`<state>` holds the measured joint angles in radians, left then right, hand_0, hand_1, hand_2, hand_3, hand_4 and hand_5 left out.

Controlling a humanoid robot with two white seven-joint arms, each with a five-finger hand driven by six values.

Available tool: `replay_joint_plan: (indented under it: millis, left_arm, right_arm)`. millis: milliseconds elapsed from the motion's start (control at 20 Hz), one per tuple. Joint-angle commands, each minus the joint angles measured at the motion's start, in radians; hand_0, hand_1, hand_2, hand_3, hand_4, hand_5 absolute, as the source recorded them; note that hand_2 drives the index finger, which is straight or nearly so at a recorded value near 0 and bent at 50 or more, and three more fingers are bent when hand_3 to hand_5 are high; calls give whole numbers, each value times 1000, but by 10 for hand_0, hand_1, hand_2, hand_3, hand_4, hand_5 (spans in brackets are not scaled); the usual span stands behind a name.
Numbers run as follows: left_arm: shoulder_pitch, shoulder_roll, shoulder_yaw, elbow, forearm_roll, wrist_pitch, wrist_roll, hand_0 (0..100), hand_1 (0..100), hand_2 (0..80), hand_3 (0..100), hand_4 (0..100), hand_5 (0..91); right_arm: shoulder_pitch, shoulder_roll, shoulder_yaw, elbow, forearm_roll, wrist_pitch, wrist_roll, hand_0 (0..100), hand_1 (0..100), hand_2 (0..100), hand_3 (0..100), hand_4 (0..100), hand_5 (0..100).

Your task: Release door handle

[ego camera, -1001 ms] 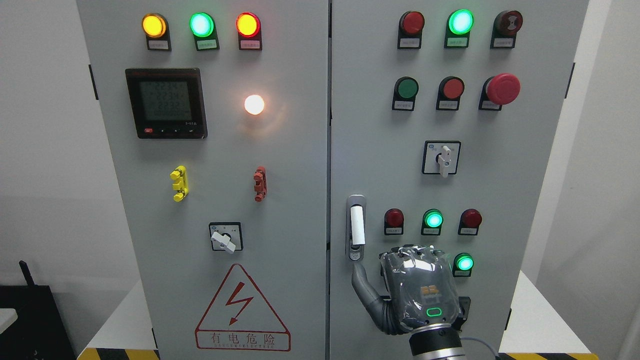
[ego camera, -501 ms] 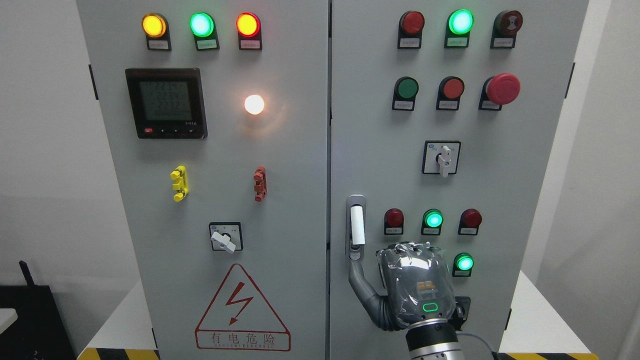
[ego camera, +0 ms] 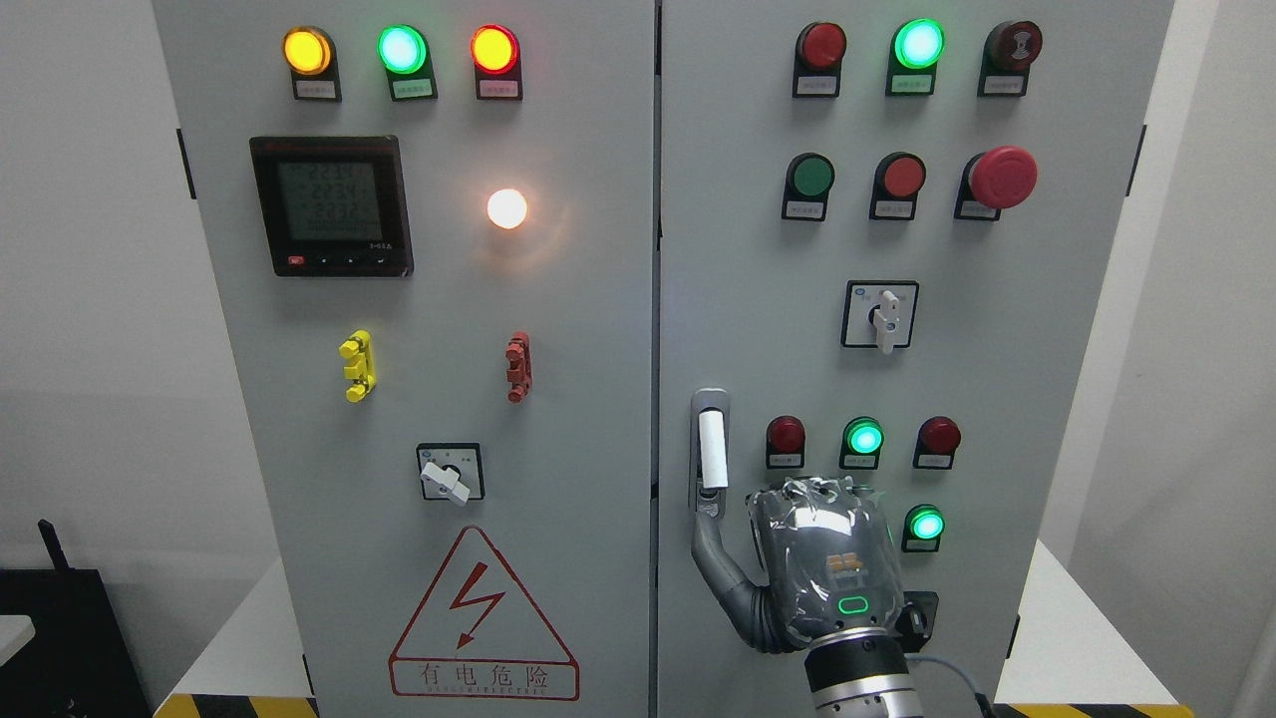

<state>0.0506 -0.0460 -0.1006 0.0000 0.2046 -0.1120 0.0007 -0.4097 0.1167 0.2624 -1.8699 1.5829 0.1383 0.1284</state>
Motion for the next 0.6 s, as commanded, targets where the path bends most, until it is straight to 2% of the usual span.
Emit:
replay_joint_plan:
  millis: [0,551]
  left_arm:
    - [0,0,-1,-31,-1,0,1,120,389,0,0,0,0]
    - [0,0,-1,-31,1,0,1,120,389,0,0,0,0]
  right_arm:
    - [-6,3,0,9,-1,1,2,504,0,997,1000,927,913]
    - [-35,5,-3,32,-1,3,8,469,0,997,1000,926,917]
